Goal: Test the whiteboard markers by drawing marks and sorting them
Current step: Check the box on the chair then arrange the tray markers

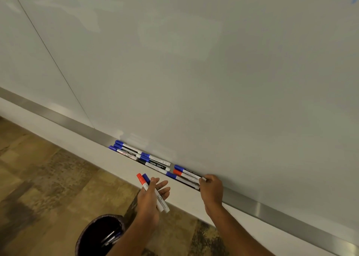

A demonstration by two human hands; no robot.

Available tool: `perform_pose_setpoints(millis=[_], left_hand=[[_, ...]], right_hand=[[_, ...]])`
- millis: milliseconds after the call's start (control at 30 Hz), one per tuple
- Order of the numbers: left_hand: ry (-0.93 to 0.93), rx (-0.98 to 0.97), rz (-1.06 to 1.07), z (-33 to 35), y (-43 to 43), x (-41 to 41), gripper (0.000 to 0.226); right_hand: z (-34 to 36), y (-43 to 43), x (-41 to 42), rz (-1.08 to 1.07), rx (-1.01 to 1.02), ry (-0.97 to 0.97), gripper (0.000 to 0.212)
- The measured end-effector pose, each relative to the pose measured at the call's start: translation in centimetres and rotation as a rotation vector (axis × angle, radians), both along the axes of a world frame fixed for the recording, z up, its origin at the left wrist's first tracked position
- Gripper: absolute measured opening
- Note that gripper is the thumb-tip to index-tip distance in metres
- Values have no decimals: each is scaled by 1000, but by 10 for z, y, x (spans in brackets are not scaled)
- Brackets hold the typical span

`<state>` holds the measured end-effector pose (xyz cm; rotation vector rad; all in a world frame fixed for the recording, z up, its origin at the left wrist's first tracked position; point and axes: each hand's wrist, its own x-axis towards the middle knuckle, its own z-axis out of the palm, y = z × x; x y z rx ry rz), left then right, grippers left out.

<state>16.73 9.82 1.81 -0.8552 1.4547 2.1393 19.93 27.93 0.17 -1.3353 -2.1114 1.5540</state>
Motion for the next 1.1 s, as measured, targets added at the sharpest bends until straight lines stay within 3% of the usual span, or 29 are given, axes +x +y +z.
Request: perform_pose_setpoints(millis=[200,400,767,900,1000,1100], left_hand=[[-9,-11,-12,-3,3,2,30],[-2,-5,-37,-6,5,3,30],[-36,134,-11,3,20,5,35],[26,121,-43,12,38,11,40],[59,74,-50,19,59,19,42],[42,62,-117,26,78,30,47]], right_hand=[[0,-2,-4,-20,1,-50,22],[-13,-6,-10,-95,-136,-49,22],[26,-12,19,28,-30,-31,19],[57,-29,53,147,-346,-10,10],[70,-35,71,87,-606,-7,8],[71,-31,78,-26,-714,99,11]])
